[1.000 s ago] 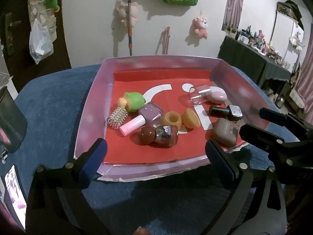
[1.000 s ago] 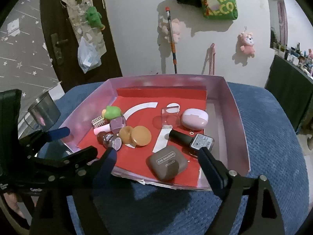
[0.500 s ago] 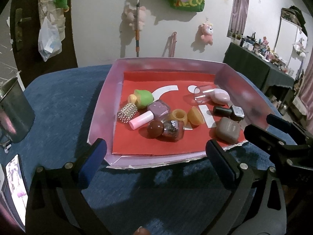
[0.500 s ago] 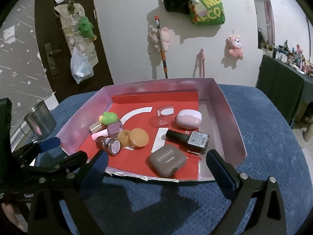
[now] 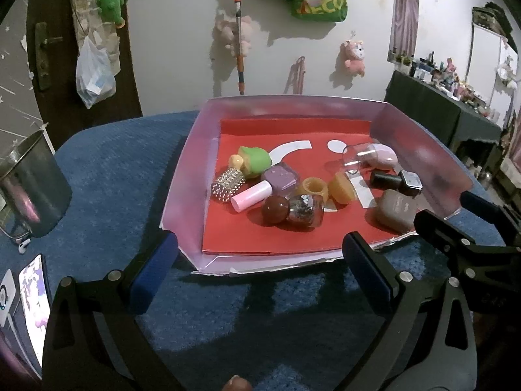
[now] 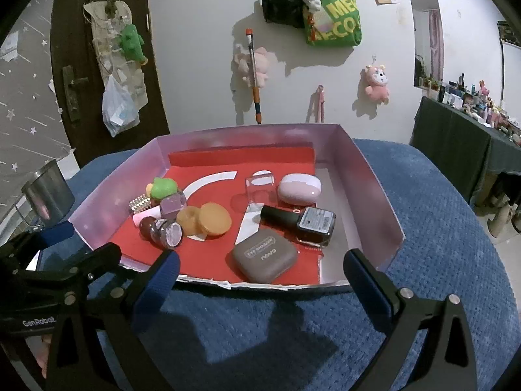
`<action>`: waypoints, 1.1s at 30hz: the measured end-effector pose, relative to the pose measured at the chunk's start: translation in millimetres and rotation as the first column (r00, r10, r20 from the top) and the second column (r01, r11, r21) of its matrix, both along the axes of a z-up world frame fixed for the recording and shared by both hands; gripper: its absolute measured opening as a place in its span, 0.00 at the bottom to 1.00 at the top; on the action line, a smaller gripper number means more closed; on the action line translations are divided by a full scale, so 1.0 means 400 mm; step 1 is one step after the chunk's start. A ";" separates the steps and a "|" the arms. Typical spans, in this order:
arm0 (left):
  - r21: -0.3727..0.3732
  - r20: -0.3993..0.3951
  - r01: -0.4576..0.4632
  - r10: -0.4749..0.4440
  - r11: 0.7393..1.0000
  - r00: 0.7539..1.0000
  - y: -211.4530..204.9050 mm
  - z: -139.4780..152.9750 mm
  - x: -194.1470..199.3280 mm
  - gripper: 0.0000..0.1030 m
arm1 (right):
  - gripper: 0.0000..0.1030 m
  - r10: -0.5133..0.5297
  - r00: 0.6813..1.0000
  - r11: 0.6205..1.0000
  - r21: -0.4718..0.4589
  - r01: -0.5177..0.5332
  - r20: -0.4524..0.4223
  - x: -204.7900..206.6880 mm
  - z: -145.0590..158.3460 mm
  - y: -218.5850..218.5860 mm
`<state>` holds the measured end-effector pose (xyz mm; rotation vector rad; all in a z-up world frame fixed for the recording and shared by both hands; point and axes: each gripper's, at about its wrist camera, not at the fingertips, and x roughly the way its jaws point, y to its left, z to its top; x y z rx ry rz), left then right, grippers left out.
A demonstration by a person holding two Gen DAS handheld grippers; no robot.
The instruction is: Organize rigid objects
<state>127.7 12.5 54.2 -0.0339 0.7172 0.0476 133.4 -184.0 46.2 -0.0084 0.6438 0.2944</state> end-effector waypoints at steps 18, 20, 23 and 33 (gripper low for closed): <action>0.055 -0.015 -0.022 0.023 0.998 1.000 -0.011 -0.021 0.003 1.00 | 1.00 -0.021 1.000 0.999 -0.043 0.021 -0.011 -0.001 -0.022 0.008; 0.058 -0.022 -0.022 0.023 0.998 0.999 -0.012 -0.025 0.004 1.00 | 1.00 -0.023 1.000 0.999 -0.042 0.023 -0.012 -0.002 -0.024 0.006; 0.049 -0.024 -0.022 0.023 0.999 0.999 -0.008 -0.025 0.004 1.00 | 1.00 -0.027 0.999 0.999 -0.043 0.027 -0.019 0.002 -0.029 0.006; 0.042 -0.027 -0.022 0.023 0.999 0.999 -0.002 -0.026 0.004 1.00 | 1.00 -0.032 0.999 0.998 -0.062 0.030 -0.022 0.001 -0.033 0.013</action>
